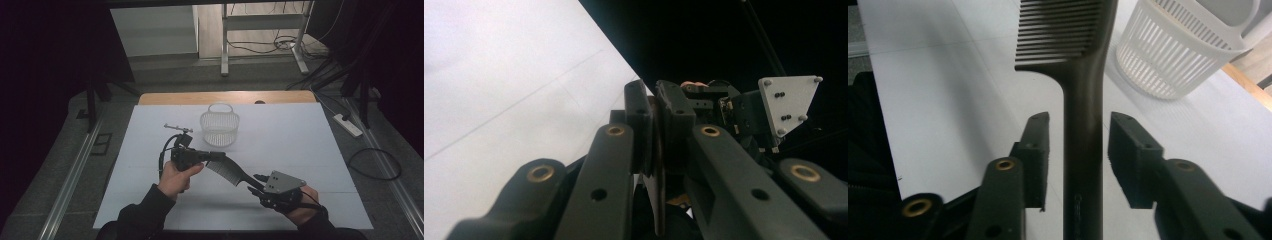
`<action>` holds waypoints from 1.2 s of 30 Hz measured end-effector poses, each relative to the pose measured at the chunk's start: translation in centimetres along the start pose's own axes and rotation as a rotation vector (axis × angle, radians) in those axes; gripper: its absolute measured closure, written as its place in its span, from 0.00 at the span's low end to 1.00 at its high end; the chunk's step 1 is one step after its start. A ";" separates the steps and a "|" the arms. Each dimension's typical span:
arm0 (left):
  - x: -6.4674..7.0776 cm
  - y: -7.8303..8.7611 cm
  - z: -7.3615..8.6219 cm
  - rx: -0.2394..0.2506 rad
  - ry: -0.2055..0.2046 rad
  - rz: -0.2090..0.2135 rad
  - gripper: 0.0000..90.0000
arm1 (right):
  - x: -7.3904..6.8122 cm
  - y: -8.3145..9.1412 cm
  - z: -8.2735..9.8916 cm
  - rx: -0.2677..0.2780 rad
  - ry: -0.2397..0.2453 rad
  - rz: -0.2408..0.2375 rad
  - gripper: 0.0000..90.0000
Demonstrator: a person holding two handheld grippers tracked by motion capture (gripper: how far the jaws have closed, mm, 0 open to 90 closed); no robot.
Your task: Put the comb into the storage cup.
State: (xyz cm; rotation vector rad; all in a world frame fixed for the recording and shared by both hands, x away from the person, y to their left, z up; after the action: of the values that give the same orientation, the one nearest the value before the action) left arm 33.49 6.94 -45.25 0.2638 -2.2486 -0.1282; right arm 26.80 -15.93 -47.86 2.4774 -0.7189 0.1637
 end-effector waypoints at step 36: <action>0.0 1.8 -1.0 0.041 -0.121 -0.114 0.93 | 2.3 0.4 2.0 -0.109 -0.243 -0.025 0.14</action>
State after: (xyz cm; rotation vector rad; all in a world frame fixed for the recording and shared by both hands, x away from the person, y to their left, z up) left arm 33.99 8.69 -44.23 0.4167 -2.3582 -0.1622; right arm 28.46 -18.39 -48.77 2.4238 -0.7743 -0.1849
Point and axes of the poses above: each handheld gripper's, and its own axes: y roughly backward along the jaws, z roughly out of its underside, x roughly to its right, the point moved 5 cm from there along -y, roughly forward along the jaws, and after that the axes turned 8 degrees about x, right-handed, at the moved point
